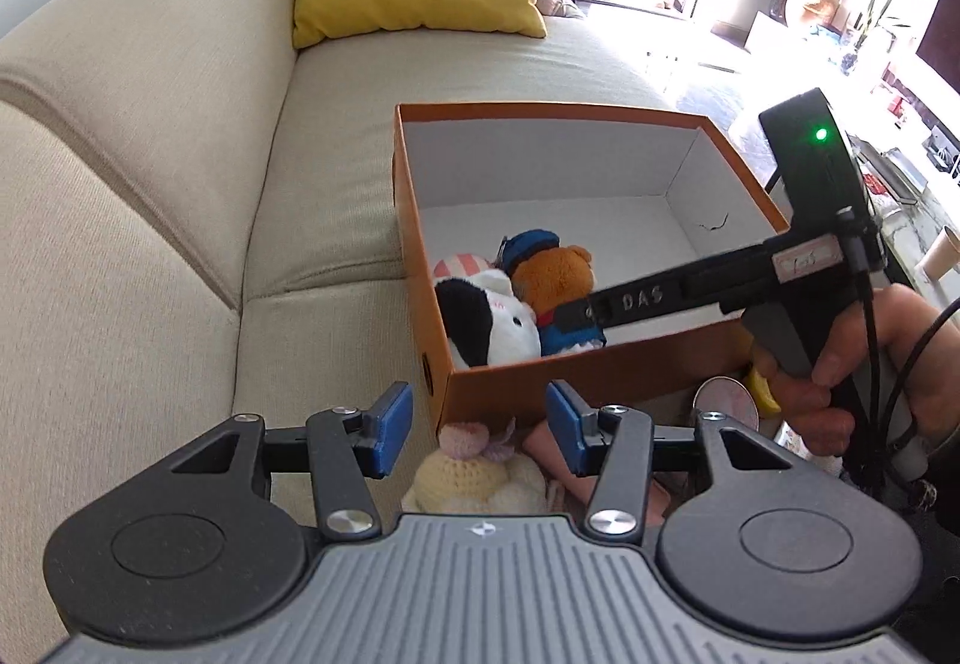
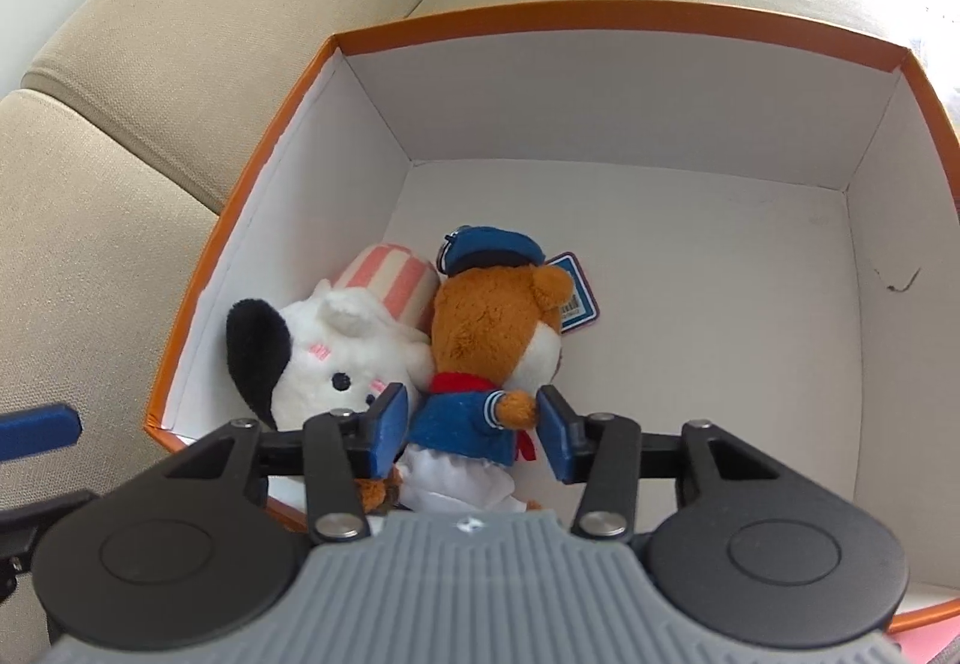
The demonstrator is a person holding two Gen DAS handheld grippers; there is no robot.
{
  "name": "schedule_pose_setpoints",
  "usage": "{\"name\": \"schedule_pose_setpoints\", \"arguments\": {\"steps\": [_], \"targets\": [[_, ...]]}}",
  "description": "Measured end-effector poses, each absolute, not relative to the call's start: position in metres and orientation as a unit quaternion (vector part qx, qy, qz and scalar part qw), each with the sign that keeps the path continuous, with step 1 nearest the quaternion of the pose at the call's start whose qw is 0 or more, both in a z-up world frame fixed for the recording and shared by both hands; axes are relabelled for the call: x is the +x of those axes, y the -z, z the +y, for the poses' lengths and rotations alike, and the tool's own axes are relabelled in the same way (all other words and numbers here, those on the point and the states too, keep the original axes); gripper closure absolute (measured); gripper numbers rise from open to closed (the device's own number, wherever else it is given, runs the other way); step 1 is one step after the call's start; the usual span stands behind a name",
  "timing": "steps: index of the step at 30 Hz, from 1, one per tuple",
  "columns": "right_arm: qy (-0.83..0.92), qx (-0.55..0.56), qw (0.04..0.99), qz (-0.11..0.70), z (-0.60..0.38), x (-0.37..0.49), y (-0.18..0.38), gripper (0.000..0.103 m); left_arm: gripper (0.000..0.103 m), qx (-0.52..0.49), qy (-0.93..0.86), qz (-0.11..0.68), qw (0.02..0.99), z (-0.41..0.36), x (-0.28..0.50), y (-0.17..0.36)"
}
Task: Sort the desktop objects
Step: 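Grasp the crocheted white bunny with the left gripper while the right gripper grasps the photo-card box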
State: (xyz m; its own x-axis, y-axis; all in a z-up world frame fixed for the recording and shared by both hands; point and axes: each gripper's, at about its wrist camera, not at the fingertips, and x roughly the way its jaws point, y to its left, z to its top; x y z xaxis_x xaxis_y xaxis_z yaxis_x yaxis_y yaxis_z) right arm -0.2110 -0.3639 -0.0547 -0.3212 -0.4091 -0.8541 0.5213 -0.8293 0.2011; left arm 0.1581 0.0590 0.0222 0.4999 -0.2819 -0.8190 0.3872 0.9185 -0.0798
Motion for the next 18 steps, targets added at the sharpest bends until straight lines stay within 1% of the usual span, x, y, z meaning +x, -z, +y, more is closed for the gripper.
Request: {"name": "schedule_pose_setpoints", "arguments": {"steps": [7, 11, 18], "targets": [[0.819, 0.484, 0.301, 0.068, -0.367, -0.204, 0.047, 0.053, 0.042, 0.057, 0.184, 0.489, 0.851, 0.062, 0.148, -0.005], [0.826, 0.466, 0.311, 0.063, -0.358, -0.196, 0.036, 0.054, 0.035, 0.054, 0.179, 0.514, 0.837, 0.063, 0.138, 0.009], [0.845, 0.411, 0.337, 0.061, -0.333, -0.167, 0.009, 0.054, 0.034, 0.041, 0.164, 0.556, 0.814, 0.064, 0.127, 0.037]]}}
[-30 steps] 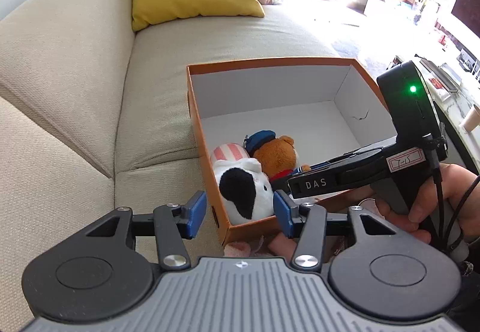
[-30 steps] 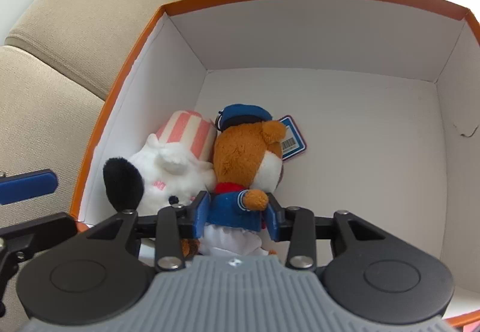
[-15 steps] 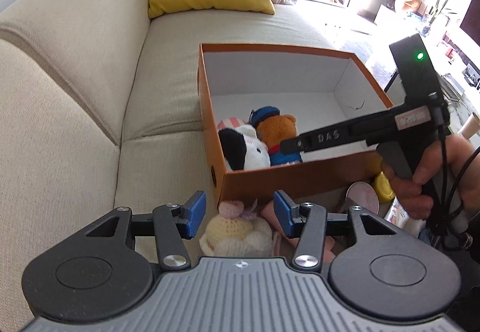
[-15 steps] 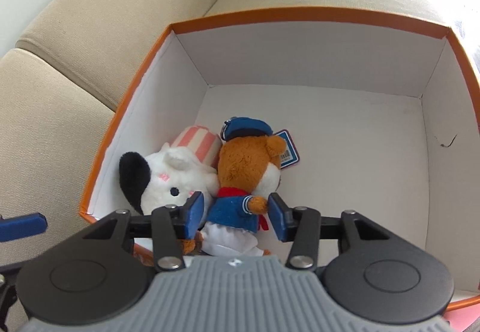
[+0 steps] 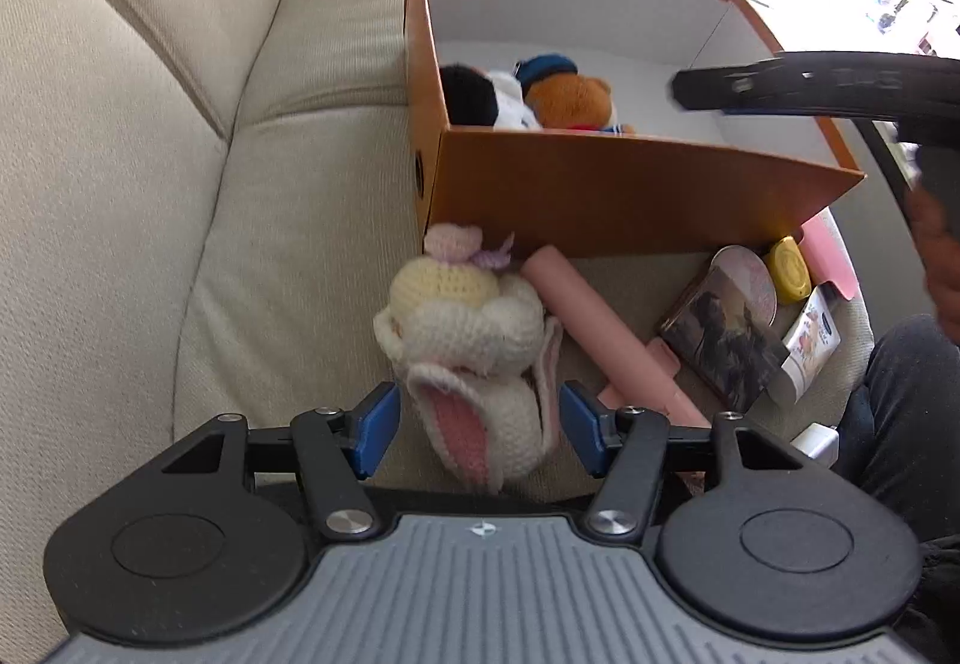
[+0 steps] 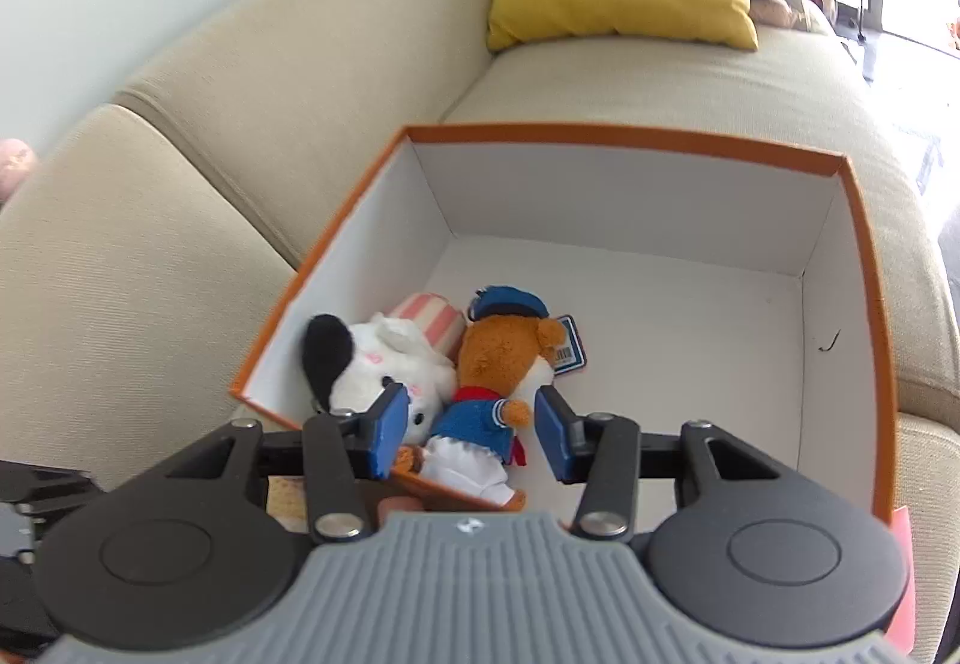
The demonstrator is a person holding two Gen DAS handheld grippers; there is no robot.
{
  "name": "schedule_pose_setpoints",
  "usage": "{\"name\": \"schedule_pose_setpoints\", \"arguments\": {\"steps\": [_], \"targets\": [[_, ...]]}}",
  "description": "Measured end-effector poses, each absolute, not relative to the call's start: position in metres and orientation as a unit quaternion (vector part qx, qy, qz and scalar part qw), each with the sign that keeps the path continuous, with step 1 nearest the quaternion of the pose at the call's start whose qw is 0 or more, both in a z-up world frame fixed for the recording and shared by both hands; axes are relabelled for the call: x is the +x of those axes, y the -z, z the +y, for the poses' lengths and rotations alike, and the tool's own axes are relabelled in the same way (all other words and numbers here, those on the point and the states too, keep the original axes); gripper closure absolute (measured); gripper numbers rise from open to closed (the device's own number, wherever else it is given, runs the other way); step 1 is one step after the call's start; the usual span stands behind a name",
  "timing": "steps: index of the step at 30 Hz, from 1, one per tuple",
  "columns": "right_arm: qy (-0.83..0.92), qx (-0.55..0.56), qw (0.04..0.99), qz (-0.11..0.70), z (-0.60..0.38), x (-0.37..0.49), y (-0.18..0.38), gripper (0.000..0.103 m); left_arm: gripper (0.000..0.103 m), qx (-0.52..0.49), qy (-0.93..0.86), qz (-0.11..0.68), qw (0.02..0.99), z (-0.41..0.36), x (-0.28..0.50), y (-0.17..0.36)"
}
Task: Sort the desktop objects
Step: 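Grasp the crocheted white bunny with the left gripper while the right gripper grasps the photo-card box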
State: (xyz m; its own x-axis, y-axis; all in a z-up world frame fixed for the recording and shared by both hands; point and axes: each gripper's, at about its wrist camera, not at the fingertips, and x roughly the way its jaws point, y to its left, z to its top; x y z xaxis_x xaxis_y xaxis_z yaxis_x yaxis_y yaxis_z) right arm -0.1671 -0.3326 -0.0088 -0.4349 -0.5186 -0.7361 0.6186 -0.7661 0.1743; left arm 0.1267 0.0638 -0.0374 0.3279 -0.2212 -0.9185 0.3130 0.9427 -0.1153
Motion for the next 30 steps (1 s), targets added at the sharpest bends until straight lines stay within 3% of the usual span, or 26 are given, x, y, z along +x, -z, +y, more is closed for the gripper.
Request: {"name": "schedule_pose_setpoints", "arguments": {"steps": [10, 12, 17, 27, 30], "targets": [[0.859, 0.372, 0.348, 0.042, -0.266, -0.114, -0.007, 0.054, 0.034, 0.013, 0.123, 0.584, 0.803, 0.060, 0.135, 0.066], [0.854, 0.390, 0.339, 0.055, -0.256, -0.109, 0.004, 0.054, 0.035, -0.003, 0.115, 0.587, 0.801, 0.063, 0.137, 0.071], [0.827, 0.459, 0.307, 0.104, -0.244, -0.114, 0.056, 0.057, 0.048, -0.024, 0.099, 0.591, 0.800, 0.061, 0.141, 0.078], [0.799, 0.510, 0.298, 0.113, -0.251, -0.136, 0.100, 0.057, 0.052, -0.042, 0.080, 0.583, 0.807, 0.060, 0.139, 0.088], [0.795, 0.513, 0.304, 0.112, -0.259, -0.137, 0.105, 0.052, 0.052, -0.049, 0.081, 0.582, 0.808, 0.060, 0.139, 0.091]]}}
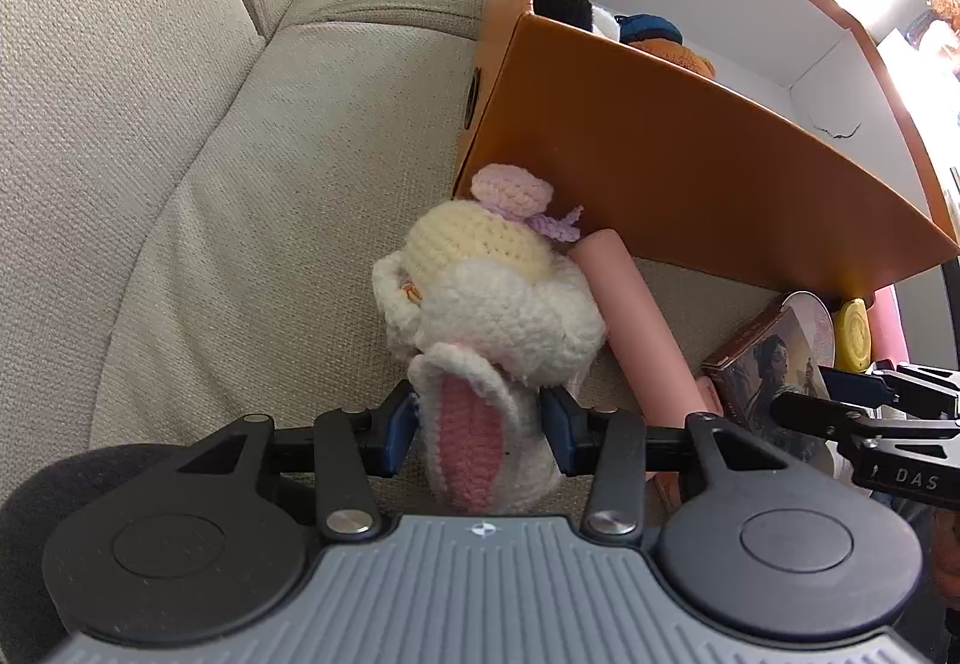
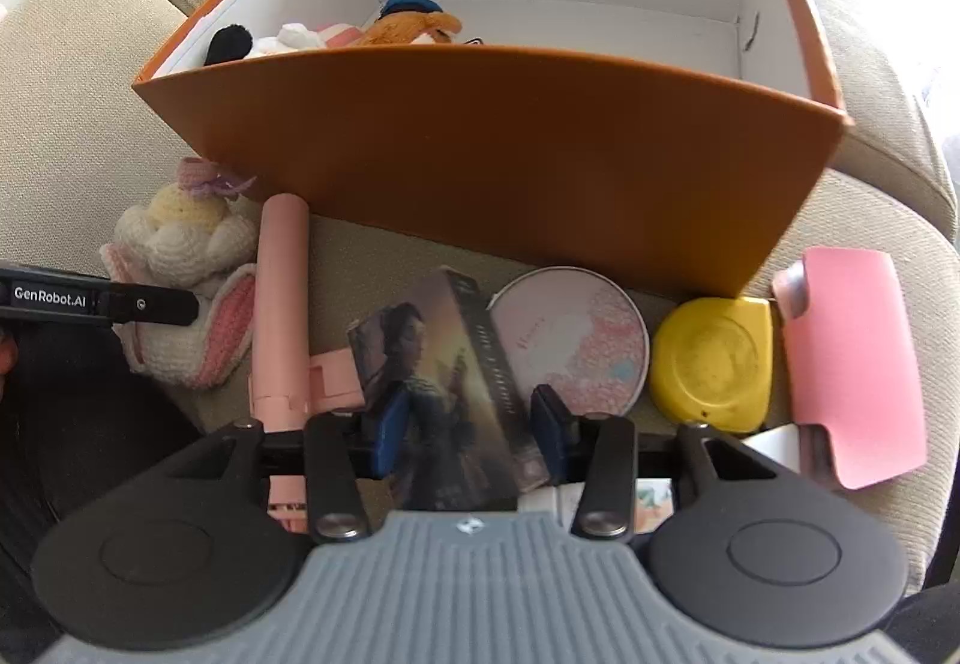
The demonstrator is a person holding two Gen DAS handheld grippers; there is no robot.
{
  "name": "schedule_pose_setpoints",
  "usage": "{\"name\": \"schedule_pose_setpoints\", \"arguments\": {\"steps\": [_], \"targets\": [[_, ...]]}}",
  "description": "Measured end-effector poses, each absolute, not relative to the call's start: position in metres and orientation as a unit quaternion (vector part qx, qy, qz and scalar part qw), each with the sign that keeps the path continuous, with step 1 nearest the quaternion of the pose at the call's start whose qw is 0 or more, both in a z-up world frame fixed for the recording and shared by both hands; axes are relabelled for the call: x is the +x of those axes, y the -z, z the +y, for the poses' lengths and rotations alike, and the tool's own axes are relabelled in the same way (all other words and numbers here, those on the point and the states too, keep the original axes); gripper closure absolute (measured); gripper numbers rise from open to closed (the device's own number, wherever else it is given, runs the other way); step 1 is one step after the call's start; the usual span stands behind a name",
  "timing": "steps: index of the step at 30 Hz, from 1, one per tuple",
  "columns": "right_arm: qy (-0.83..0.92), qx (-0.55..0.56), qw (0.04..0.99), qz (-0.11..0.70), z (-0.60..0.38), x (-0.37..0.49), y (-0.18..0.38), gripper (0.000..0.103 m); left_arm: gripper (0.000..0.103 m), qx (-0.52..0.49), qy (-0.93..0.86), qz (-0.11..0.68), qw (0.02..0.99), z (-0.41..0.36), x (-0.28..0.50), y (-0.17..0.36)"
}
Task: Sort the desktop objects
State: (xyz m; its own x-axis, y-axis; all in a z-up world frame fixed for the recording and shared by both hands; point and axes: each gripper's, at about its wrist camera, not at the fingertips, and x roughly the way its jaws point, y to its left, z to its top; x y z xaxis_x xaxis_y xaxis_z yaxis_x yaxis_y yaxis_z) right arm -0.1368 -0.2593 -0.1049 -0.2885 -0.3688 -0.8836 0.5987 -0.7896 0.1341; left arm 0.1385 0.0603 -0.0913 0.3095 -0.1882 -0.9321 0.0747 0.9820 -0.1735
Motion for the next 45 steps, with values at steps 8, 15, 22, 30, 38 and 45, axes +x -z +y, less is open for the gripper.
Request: {"name": "schedule_pose_setpoints", "arguments": {"steps": [8, 15, 22, 30, 38, 45], "targets": [[0.797, 0.500, 0.308, 0.141, -0.273, -0.125, 0.094, 0.074, 0.055, -0.049, 0.081, 0.573, 0.814, 0.060, 0.137, 0.089], [0.795, 0.490, 0.335, 0.128, -0.275, -0.110, 0.077, 0.077, 0.056, -0.046, 0.080, 0.566, 0.819, 0.057, 0.136, 0.088], [0.806, 0.486, 0.309, 0.136, -0.282, -0.121, 0.086, 0.070, 0.056, -0.046, 0.083, 0.562, 0.821, 0.059, 0.133, 0.086], [0.786, 0.538, 0.288, 0.097, -0.259, -0.132, 0.104, 0.057, 0.056, -0.044, 0.083, 0.563, 0.821, 0.057, 0.139, 0.087], [0.767, 0.574, 0.286, 0.029, -0.256, -0.139, 0.119, 0.057, 0.055, -0.047, 0.082, 0.563, 0.821, 0.057, 0.136, 0.086], [0.774, 0.534, 0.330, 0.085, -0.282, -0.128, 0.086, 0.064, 0.054, -0.044, 0.073, 0.553, 0.829, 0.054, 0.129, 0.078]]}}
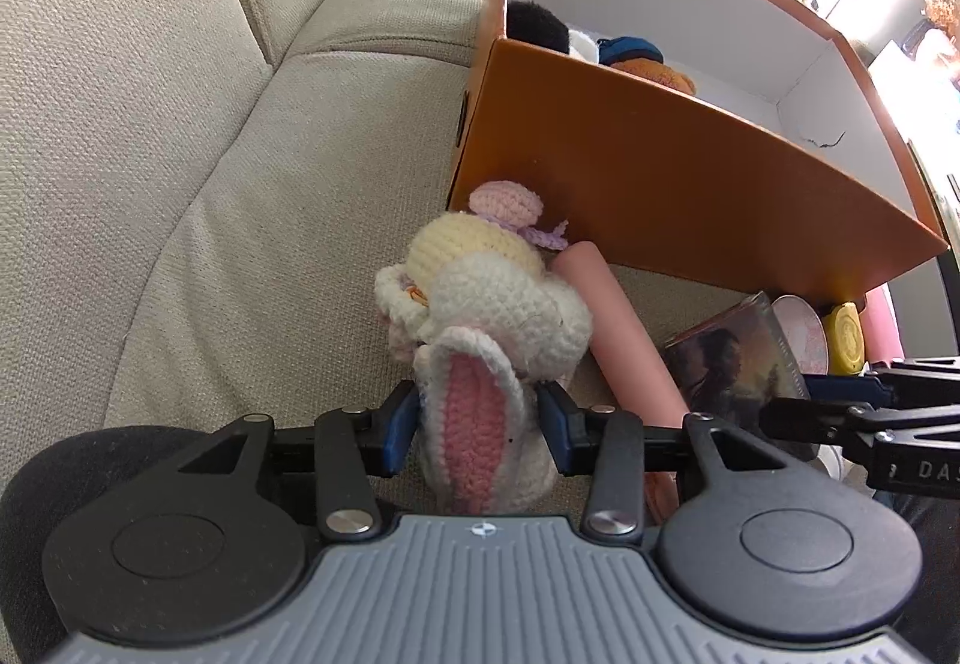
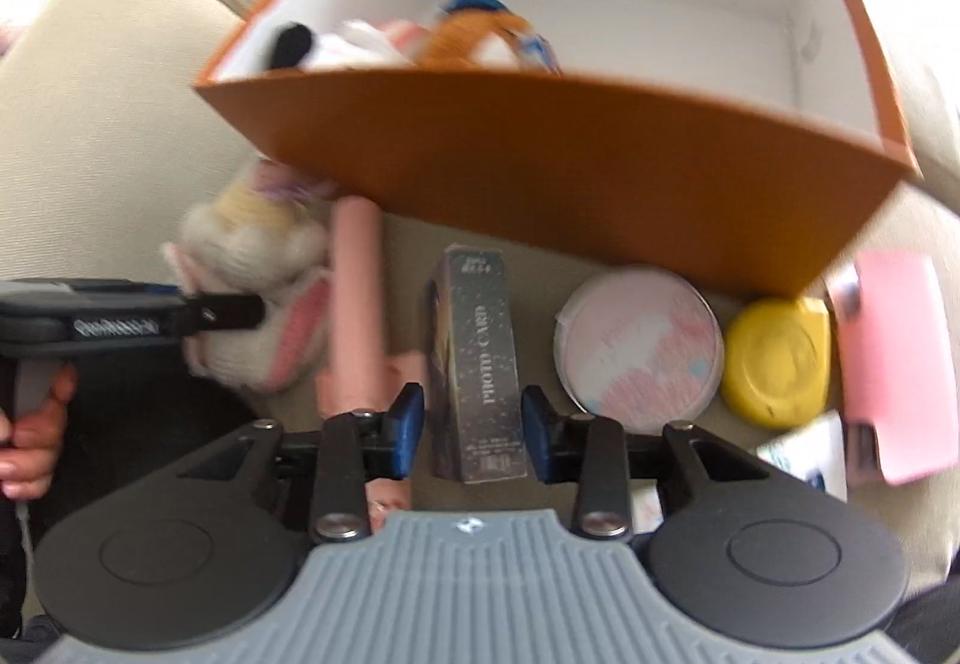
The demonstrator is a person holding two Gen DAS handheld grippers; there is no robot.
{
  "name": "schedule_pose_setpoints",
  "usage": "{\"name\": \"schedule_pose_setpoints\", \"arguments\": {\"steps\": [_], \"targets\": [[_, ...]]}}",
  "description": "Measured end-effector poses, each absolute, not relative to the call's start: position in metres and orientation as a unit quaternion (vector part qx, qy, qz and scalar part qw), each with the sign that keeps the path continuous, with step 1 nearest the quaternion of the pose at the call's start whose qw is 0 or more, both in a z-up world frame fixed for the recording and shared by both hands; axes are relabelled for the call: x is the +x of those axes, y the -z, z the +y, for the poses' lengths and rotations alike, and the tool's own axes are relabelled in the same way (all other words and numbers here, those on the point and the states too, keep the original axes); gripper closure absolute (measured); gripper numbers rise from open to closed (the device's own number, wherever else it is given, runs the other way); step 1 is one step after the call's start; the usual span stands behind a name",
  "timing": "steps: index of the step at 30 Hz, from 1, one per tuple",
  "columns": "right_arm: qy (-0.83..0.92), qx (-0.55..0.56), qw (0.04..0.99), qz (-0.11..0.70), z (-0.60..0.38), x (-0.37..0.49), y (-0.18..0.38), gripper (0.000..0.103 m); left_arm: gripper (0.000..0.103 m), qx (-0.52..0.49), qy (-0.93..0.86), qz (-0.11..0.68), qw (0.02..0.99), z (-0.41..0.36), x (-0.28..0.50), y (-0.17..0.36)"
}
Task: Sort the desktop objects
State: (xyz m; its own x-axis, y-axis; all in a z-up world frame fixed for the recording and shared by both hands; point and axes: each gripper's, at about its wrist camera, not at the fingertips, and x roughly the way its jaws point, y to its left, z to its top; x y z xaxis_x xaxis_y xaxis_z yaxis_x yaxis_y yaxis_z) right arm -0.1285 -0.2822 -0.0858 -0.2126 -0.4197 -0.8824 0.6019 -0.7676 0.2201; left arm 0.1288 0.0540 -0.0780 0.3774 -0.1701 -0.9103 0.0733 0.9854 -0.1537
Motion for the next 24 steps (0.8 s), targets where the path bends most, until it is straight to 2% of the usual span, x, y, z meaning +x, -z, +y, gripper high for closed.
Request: {"name": "schedule_pose_setpoints", "arguments": {"steps": [4, 8, 17, 24], "targets": [[0.770, 0.531, 0.337, 0.107, -0.303, -0.134, 0.090, 0.064, 0.055, -0.052, 0.068, 0.552, 0.829, 0.057, 0.129, 0.078], [0.771, 0.527, 0.330, 0.140, -0.316, -0.132, 0.097, 0.078, 0.055, -0.045, 0.064, 0.553, 0.830, 0.052, 0.130, 0.082], [0.783, 0.513, 0.327, 0.133, -0.297, -0.122, 0.087, 0.079, 0.070, -0.056, 0.056, 0.527, 0.846, 0.054, 0.120, 0.079], [0.797, 0.495, 0.326, 0.121, -0.286, -0.121, 0.069, 0.079, 0.072, -0.094, 0.055, 0.493, 0.863, 0.069, 0.102, 0.055]]}}
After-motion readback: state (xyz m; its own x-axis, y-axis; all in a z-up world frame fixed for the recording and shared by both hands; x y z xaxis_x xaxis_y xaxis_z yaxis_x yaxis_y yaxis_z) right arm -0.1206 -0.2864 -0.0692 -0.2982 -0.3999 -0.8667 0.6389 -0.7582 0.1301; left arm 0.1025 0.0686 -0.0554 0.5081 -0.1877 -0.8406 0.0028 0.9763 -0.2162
